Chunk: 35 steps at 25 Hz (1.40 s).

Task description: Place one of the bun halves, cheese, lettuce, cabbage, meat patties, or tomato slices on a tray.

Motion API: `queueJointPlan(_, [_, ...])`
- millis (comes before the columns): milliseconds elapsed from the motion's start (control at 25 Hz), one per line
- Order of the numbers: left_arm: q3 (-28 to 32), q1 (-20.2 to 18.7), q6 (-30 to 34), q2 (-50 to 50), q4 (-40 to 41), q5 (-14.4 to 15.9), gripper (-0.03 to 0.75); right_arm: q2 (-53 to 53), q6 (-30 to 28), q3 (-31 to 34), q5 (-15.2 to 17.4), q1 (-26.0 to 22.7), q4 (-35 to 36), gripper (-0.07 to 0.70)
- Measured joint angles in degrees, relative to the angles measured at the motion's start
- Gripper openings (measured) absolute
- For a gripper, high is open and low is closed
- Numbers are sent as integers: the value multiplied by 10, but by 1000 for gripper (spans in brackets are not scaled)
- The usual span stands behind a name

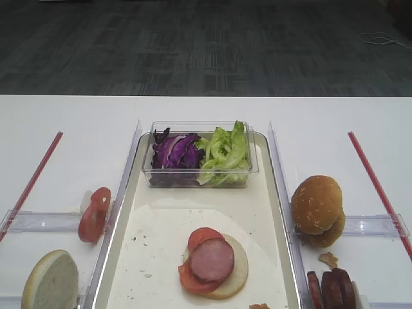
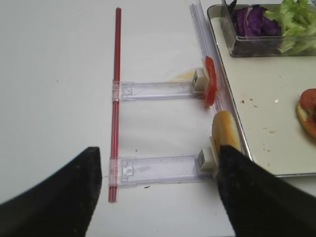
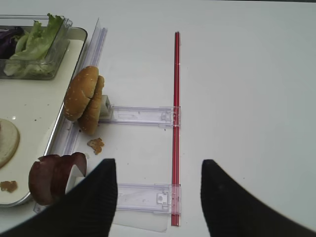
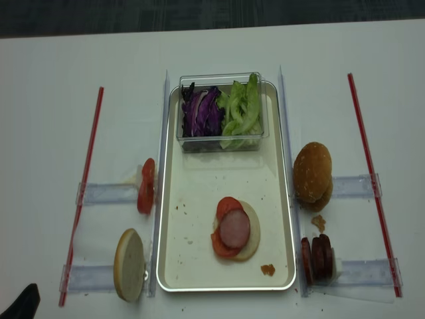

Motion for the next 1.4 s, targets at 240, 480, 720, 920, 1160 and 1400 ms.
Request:
queueJointPlan(240, [0,0,0,0,0,0,467,0,0,0,0,-4,0,405])
queueJointPlan(480, [0,0,1,0,0,0,467,0,0,0,0,-11,0,405])
queueJointPlan(720, [0,0,1,0,0,0,467,0,0,0,0,-11,0,405])
queueJointPlan(920, [0,0,3,0,-1,0,467,0,0,0,0,-11,0,405])
queueJointPlan(1160, [0,0,3,0,-1,0,467,0,0,0,0,-11,0,405])
queueJointPlan(1400, [0,0,3,0,-1,0,467,0,1,0,0,-11,0,405])
